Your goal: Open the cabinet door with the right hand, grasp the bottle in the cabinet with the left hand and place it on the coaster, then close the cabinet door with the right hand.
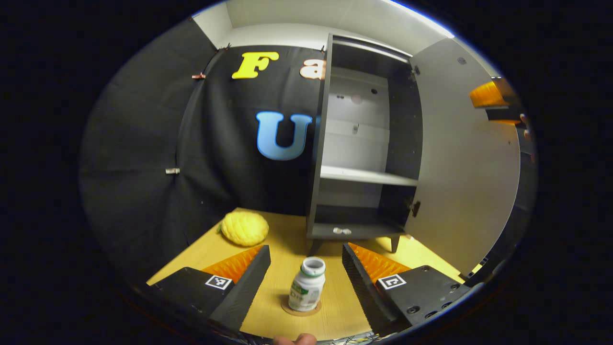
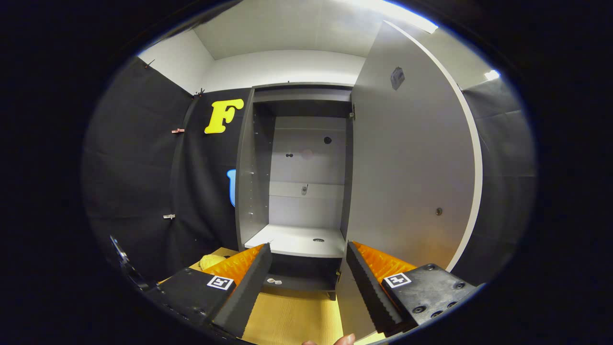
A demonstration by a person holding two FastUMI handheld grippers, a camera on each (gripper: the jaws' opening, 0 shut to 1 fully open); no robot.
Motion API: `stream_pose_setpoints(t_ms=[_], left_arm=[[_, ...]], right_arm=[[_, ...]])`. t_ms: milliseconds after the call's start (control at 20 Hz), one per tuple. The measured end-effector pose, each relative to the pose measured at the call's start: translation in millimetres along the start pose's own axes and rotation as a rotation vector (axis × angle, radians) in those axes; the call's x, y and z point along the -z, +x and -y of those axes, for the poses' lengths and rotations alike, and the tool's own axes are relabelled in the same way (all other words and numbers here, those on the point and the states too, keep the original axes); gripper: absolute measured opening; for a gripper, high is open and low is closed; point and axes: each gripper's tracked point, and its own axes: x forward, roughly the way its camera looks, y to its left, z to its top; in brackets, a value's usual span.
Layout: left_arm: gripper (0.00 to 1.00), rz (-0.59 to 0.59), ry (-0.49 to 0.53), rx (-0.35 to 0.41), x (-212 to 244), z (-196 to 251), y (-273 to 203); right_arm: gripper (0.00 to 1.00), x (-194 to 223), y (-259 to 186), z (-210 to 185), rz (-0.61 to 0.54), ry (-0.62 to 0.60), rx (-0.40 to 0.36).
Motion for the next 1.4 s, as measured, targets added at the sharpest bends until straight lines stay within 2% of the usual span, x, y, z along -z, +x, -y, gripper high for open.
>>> stream_pose_setpoints(t_ms=[300, 350, 450, 500, 550, 600, 650, 700, 800, 1000, 1150, 1250, 1300, 1350, 1400], left_arm=[[0.95, 0.023, 0.022, -0.005, -97, 10, 1], [0.92, 0.023, 0.02, -0.013, -109, 13, 0], [0.95, 0.032, 0.039, -0.015, -129, 19, -4], [0.92, 0.029, 0.056, -0.019, -136, 20, -6], [0.95, 0.029, 0.069, -0.018, -142, 23, -7], [0.92, 0.035, 0.072, -0.01, -149, 28, -9], [0.95, 0.044, 0.07, 0.003, -156, 34, -11], [0.92, 0.051, 0.063, 0.015, -161, 40, -11], [0.95, 0.052, 0.044, 0.045, -165, 52, -12], [0.93, 0.064, 0.065, 0.094, -176, 72, -4], [0.95, 0.06, 0.057, 0.122, -173, 82, 2], [0.92, 0.064, 0.067, 0.121, -176, 85, 5], [0.95, 0.069, 0.073, 0.126, -177, 89, 3], [0.95, 0.076, 0.08, 0.129, -179, 90, 4], [0.95, 0.08, 0.085, 0.128, -181, 90, 4]], right_arm=[[0.98, -12, -6, 6, 0.021, 0.035, 0.007], [0.98, -13, -8, 10, 0.023, 0.035, 0.014], [0.98, -11, -12, 20, 0.014, 0.029, 0.028], [0.98, -8, -14, 23, 0.001, 0.036, 0.027], [0.98, -6, -16, 24, -0.014, 0.045, 0.021], [0.98, -4, -22, 24, -0.03, 0.049, 0.011], [0.98, -3, -27, 24, -0.04, 0.046, 0.002], [0.98, -3, -32, 26, -0.053, 0.039, -0.001], [0.98, -5, -44, 37, -0.063, 0.05, 0.012], [1.0, -2, -68, 60, -0.107, 0.082, 0.024], [0.98, 3, -77, 92, -0.145, 0.063, 0.079], [0.98, 3, -82, 111, -0.156, 0.06, 0.104], [0.98, 2, -82, 122, -0.156, 0.063, 0.117], [0.94, 0, -82, 133, -0.154, 0.068, 0.131], [1.0, 0, -80, 145, -0.153, 0.072, 0.15]])
